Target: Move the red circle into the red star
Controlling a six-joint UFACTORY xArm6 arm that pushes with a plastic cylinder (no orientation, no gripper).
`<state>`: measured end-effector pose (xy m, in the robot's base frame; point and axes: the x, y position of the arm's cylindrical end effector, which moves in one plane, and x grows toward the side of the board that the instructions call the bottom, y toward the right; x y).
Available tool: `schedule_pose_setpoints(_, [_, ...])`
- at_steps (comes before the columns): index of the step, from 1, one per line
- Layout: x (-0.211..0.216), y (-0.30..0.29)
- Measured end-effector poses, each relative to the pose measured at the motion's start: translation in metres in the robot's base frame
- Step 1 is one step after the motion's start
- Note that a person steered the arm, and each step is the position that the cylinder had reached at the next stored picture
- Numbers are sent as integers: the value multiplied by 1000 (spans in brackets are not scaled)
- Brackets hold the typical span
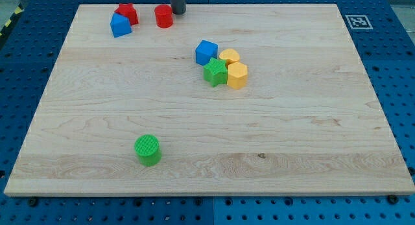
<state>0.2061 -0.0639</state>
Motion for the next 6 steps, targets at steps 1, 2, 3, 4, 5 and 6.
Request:
schedule_pose_setpoints(1, [6,8])
schedule_pose_setpoints(2, [32,7])
schedule_pose_setpoints(3, [49,-30])
schedule_pose_setpoints(4, [49,-83])
schedule_pose_setpoints(5, [49,-68])
schedule_pose_setpoints(6, [49,-20])
